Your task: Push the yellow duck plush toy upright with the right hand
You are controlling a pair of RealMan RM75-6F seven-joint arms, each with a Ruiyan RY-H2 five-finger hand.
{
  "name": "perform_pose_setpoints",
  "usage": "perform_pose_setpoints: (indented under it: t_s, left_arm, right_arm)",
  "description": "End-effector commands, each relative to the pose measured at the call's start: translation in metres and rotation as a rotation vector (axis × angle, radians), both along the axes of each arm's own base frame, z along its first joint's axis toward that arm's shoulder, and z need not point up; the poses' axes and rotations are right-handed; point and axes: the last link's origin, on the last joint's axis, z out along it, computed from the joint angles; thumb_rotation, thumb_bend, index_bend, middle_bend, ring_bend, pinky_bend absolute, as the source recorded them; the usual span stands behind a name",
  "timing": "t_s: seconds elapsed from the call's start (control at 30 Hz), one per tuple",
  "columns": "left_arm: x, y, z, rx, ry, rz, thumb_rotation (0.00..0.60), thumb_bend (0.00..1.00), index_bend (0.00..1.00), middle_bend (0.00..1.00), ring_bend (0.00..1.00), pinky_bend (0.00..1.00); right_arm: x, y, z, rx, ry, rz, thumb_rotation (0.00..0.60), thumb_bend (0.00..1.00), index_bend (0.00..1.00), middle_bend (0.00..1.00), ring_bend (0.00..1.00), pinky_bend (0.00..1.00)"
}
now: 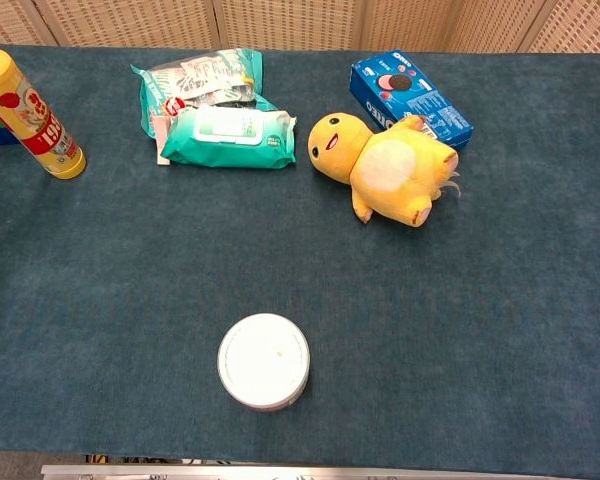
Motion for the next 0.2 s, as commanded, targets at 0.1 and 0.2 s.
perform_pose_setpoints:
  t_s: [0.1,0.2]
  left_arm:
    - [0.002,-0.002,0.0,0.001,0.001,-0.01,0.6,0.26,0.17,0.17,0.15,0.1]
    - [0.003,-0.003,0.0,0.001,0.005,-0.008,0.6,0.26,0.17,0.17,0.15,0.1]
  right_arm:
    - [-0.012,0.019,0.012,-0.035,-0.039,-0.06,0.6,0.0,0.0,0.0,0.0,0.0]
    - [-0.017,0.024,0.012,-0.023,-0.042,-0.078,0.6,0.0,0.0,0.0,0.0,0.0]
